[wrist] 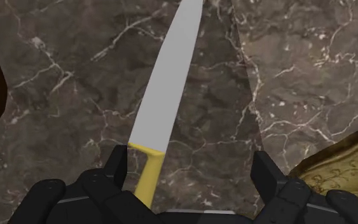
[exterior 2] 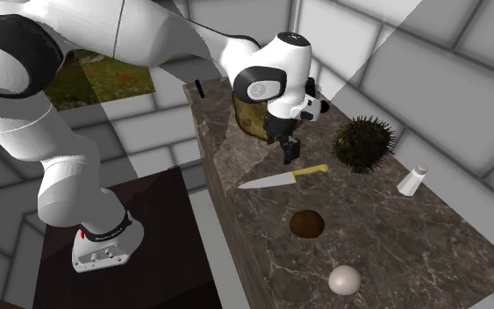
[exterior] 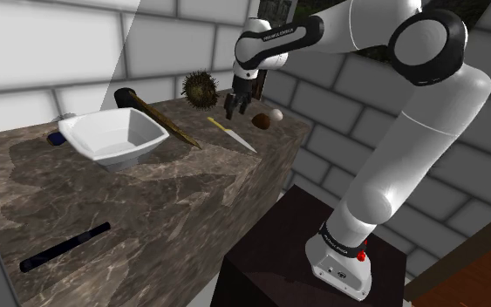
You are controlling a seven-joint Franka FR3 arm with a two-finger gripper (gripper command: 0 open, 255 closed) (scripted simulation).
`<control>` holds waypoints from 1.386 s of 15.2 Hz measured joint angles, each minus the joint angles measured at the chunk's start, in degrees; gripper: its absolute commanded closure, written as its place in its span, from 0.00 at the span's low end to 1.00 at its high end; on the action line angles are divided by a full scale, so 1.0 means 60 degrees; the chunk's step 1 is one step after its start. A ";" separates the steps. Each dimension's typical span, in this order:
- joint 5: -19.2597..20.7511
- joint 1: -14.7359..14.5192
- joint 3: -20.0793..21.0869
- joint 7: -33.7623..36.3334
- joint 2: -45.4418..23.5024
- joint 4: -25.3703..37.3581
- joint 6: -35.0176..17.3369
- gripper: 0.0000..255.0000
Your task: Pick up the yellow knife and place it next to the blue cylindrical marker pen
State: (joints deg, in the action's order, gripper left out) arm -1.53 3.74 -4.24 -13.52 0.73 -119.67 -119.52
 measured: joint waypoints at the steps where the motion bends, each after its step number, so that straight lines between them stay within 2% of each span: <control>1: -0.0044 0.0020 -0.0022 -0.0093 -0.0396 0.0277 -0.0097 0.00; 7: -0.0262 0.0194 -0.0106 -0.0596 -0.2312 0.1829 -0.0296 0.00; 14: -0.0335 0.0201 -0.0079 -0.0660 -0.2828 0.1596 -0.1031 0.00; 20: -0.0346 0.0212 -0.0080 -0.0677 -0.2906 0.1610 -0.1100 0.00; 21: -0.0346 0.0212 -0.0080 -0.0677 -0.2906 0.1610 -0.1100 1.00</control>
State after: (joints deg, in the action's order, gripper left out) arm -3.60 5.01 -4.72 -17.58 -16.70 -110.01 -126.12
